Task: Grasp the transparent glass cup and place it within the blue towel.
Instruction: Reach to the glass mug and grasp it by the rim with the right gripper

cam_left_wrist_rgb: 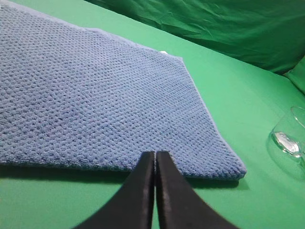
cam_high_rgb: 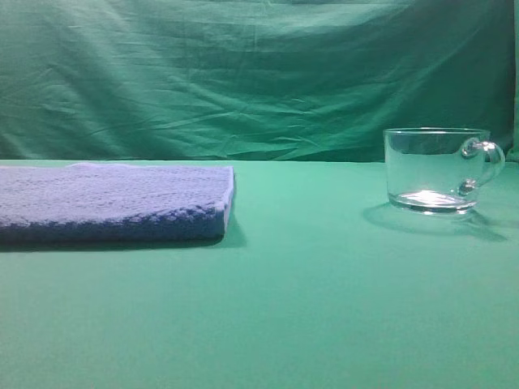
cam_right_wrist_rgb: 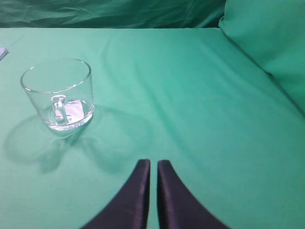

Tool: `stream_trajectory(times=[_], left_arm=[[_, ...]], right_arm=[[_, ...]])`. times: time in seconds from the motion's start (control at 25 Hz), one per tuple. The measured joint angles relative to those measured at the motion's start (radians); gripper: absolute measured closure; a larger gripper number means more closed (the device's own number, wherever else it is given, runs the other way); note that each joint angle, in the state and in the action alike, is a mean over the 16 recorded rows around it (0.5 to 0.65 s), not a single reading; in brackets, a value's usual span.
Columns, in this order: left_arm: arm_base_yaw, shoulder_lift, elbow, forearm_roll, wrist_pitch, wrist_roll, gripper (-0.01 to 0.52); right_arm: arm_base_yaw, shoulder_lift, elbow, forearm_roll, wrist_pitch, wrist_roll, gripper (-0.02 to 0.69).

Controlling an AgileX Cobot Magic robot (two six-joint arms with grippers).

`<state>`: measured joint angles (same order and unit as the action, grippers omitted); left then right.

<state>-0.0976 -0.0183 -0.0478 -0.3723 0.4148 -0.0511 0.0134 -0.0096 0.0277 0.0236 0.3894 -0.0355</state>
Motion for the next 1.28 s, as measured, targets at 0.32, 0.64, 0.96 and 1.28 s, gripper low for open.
stream_trajectory(times=[0.32, 0.64, 0.96, 1.28], left_arm=[[0.0, 0.0, 0.0, 0.0, 0.0, 0.0, 0.514], [0.0, 0.0, 0.0, 0.0, 0.0, 0.0, 0.514], [0.0, 0.0, 0.0, 0.0, 0.0, 0.0, 0.514], [0.0, 0.0, 0.0, 0.0, 0.0, 0.0, 0.514]], right_arm=[[0.0, 0.0, 0.0, 0.0, 0.0, 0.0, 0.613], [0.0, 0.0, 0.0, 0.0, 0.0, 0.0, 0.613], [0.0, 0.0, 0.0, 0.003, -0.014, 0.0, 0.613], [0.007, 0.0, -0.001, 0.079, -0.116, 0.0, 0.613]])
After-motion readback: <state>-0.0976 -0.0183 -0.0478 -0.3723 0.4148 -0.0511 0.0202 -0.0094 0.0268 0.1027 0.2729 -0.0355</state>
